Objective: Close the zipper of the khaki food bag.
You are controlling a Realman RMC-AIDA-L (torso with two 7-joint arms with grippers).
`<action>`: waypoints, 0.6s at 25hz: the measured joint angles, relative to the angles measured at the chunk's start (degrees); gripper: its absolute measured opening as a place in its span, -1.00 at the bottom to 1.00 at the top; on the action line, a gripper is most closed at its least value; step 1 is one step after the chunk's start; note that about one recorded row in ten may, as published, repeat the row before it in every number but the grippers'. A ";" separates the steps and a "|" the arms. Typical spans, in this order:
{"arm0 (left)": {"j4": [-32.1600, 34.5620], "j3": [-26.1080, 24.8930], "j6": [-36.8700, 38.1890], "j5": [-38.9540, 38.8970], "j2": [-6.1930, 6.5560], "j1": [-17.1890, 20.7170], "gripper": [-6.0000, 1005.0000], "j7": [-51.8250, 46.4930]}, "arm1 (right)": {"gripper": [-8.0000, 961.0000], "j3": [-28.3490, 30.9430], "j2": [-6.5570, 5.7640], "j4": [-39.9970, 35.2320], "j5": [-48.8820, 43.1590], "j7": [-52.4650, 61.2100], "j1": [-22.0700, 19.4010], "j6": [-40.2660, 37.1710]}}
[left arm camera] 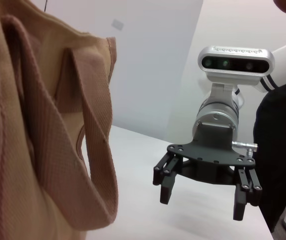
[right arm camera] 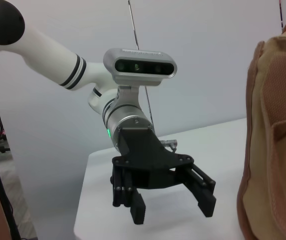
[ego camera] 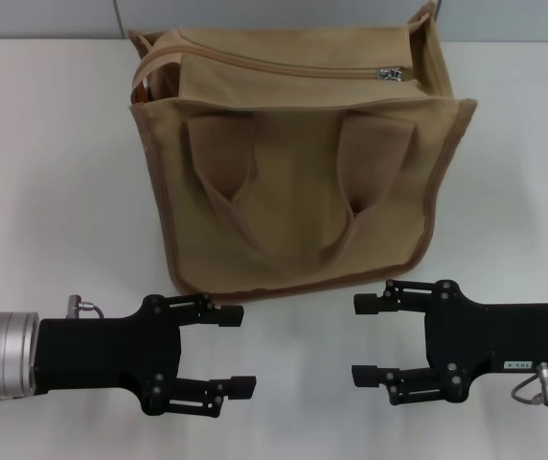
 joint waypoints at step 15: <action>0.00 -0.01 0.34 0.25 -0.06 0.16 0.65 0.02 | 0.63 -0.09 0.00 0.35 0.02 0.00 0.08 0.29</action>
